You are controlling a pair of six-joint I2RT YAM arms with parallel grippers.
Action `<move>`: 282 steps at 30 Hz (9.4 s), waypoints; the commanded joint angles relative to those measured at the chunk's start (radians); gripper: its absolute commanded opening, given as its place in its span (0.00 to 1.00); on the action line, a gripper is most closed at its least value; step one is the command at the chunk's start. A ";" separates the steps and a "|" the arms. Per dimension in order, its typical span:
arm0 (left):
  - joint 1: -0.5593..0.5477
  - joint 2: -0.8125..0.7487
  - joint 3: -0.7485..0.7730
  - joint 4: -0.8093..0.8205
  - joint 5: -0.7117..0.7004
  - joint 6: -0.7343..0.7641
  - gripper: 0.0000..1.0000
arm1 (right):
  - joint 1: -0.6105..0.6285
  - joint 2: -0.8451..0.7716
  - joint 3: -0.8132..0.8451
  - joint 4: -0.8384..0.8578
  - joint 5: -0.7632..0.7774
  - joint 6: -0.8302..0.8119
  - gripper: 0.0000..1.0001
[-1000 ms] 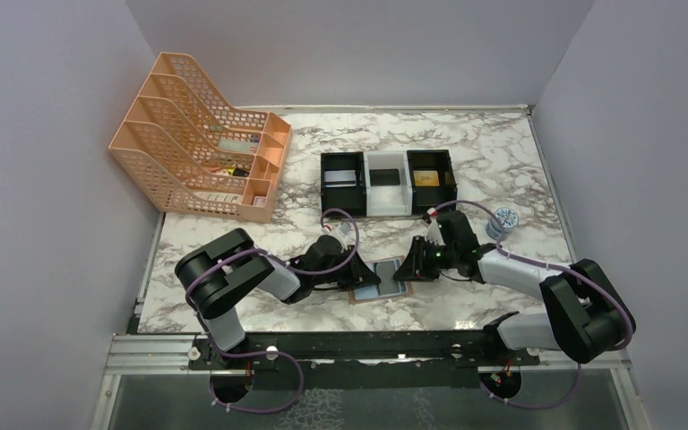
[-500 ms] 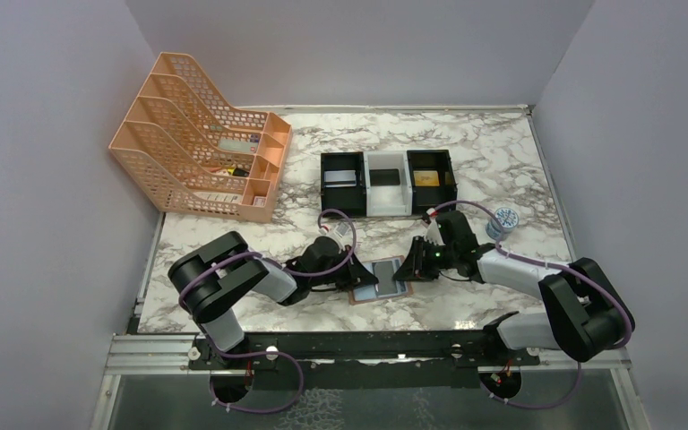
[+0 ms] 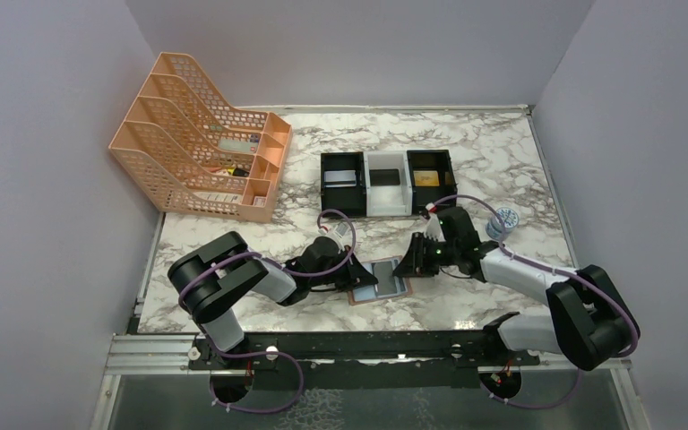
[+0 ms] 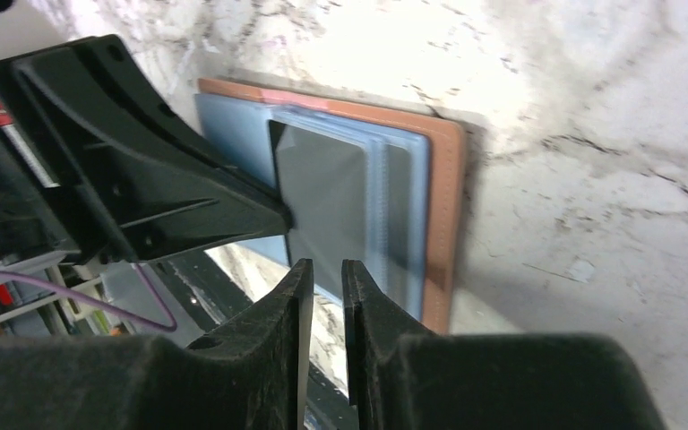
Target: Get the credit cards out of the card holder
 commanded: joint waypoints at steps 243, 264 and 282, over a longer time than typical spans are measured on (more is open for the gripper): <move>0.174 -0.655 0.052 -0.539 -0.113 0.368 0.00 | -0.158 -0.219 0.098 0.133 -0.060 -0.053 0.48; 0.319 -0.539 0.039 -0.054 0.415 0.254 0.00 | -0.192 -0.122 0.046 0.494 -0.530 0.163 0.61; 0.196 -0.429 0.083 0.104 0.363 0.182 0.00 | -0.146 -0.136 0.068 0.602 -0.585 0.259 0.54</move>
